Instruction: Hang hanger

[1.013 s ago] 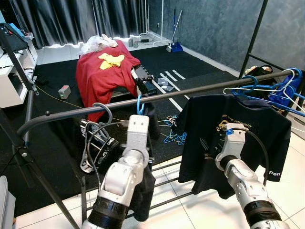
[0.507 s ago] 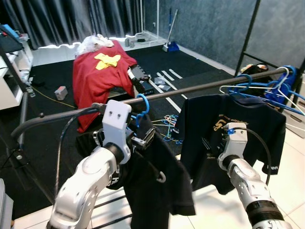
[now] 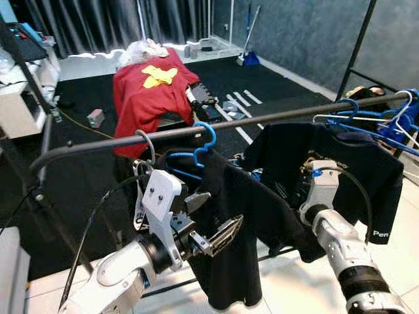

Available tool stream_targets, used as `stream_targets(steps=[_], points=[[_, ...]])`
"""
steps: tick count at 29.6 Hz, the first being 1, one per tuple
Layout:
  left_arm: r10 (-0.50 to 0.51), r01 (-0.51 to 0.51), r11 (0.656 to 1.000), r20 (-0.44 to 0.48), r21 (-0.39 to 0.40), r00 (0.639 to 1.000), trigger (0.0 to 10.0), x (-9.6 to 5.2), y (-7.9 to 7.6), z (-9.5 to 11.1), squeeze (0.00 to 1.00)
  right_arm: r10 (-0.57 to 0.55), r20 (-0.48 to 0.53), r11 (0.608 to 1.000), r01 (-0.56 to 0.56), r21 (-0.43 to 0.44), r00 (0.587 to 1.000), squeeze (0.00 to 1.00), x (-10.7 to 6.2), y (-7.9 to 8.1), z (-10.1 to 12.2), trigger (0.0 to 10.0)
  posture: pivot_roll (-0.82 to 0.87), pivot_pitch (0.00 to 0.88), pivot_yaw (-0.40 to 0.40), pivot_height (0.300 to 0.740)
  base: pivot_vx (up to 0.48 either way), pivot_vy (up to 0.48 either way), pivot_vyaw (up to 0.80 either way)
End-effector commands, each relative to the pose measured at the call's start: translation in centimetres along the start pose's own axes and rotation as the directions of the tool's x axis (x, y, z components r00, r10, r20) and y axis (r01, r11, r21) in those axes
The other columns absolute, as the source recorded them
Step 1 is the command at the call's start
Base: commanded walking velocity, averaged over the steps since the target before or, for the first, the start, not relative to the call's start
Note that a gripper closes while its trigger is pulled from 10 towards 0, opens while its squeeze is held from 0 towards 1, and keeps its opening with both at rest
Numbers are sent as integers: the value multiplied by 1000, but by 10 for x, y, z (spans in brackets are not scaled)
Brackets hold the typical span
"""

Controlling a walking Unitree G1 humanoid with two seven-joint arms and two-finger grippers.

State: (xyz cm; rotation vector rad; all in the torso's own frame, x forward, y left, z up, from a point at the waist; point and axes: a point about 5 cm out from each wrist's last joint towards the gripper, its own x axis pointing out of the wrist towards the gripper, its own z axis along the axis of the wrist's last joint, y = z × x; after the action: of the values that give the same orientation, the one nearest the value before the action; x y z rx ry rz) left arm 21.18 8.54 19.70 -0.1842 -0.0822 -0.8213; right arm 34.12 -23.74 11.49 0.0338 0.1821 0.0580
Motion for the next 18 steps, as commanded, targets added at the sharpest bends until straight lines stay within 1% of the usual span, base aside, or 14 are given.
stream_targets(steps=[1,2,4,5,6,7,8,9,10,11,12,14,15,18], points=[[-8,8,1000,13,-7,1000,10000,-2,-1,1,0,-1,19,1000,1,-10,1000,0,0,-3,4,10000,-154,0,-20,740,-394,0,0],[32,-32,999,23,-7,999,10000,-3,7,0,0,9,39,1000,-8,-28,999,0,0,-8,13,10000,-162,0,-22,740,-394,0,0],[32,-32,999,23,-7,999,10000,-3,7,0,0,9,39,1000,-8,-28,999,0,0,-8,13,10000,-162,0,-22,740,-394,0,0],[75,-75,997,25,0,997,10000,-3,14,-1,0,14,53,999,-12,-44,998,0,1,-11,18,10000,-162,0,-23,740,-371,0,0],[199,-199,980,11,17,980,10000,-3,32,-4,0,27,70,998,-23,-55,997,0,0,-12,23,10000,-161,0,-23,740,0,0,0],[199,-199,980,11,17,980,10000,-3,32,-4,0,27,70,998,-23,-55,997,0,0,-12,23,10000,-161,0,-23,740,0,0,0],[319,-318,947,-6,49,948,10000,-3,48,-8,0,34,82,997,-28,-77,996,0,0,-13,28,10000,-161,0,-24,740,0,0,0],[319,-318,947,-6,49,948,10000,-3,48,-8,0,34,82,997,-28,-77,996,0,0,-13,28,10000,-161,0,-24,740,0,0,0],[413,-411,908,-13,76,910,10000,-4,61,-9,0,38,95,995,-30,-92,995,0,0,-13,31,10000,-163,0,-25,740,0,-428,0],[413,-411,908,-13,76,910,10000,-4,61,-9,0,38,95,995,-30,-92,995,0,0,-13,31,10000,-163,0,-25,740,0,-428,0],[465,-462,882,-15,92,885,10000,-5,67,-10,0,41,103,994,-30,-101,994,0,0,-13,33,10000,-162,0,-25,740,244,-412,775],[465,-462,882,-15,92,885,10000,-5,67,-10,0,41,103,994,-30,-101,994,0,0,-13,33,10000,-162,0,-25,740,244,-412,775],[479,-477,875,-8,81,878,10000,-3,69,-9,0,47,113,993,-34,-115,992,0,0,-13,37,10000,-160,0,-28,740,244,-409,775],[474,-473,878,1,66,880,10000,0,70,-8,0,49,125,992,-34,-123,991,0,0,-14,42,10000,-162,0,-30,740,245,-409,775]])
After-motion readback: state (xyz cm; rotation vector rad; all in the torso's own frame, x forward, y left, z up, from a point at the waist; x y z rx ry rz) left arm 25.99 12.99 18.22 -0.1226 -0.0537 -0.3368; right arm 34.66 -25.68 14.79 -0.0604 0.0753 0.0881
